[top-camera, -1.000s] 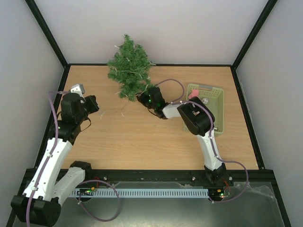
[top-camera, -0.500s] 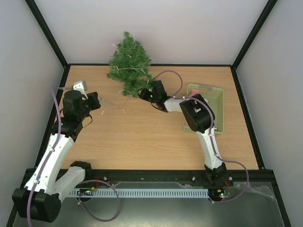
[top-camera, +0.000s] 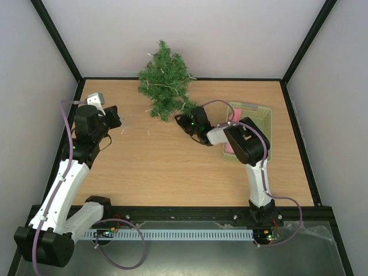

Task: Decorate the small christmas tree
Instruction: Wrap the decoration item around the Christmas tree.

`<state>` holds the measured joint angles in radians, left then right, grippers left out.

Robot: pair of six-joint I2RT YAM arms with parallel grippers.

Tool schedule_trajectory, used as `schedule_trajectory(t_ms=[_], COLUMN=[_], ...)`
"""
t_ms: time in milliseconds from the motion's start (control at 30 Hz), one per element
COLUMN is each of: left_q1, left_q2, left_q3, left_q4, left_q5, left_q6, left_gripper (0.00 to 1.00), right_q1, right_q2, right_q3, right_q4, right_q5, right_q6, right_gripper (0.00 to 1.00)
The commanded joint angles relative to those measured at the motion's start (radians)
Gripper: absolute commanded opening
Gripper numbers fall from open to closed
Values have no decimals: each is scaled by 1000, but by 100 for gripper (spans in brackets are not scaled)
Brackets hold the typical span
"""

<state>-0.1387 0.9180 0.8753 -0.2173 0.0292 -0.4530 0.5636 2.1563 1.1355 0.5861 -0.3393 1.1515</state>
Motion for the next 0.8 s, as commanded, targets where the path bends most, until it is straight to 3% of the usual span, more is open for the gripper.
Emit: schedule_trajectory(t_ms=[0,200,600,767], left_q1=[4,4,4,4], left_q2=[-2,-13,-19,-33], left_q3=[14,1,-17,-34], left_q4=[18,21,17,10], left_q5=[22,37,41,42], left_q6=[-5,-9,-8,-10], left_gripper=[2,2,2,2], right_q1=[21,21,11,5], right_q2=[-42,-14,132,173], right_q3=[-3,0,186,238], right_q4=[82,186,34,-48], right_q5=[90,148,67,9], right_q6=[107,275,67,-40], right_gripper=[43,42,45,37])
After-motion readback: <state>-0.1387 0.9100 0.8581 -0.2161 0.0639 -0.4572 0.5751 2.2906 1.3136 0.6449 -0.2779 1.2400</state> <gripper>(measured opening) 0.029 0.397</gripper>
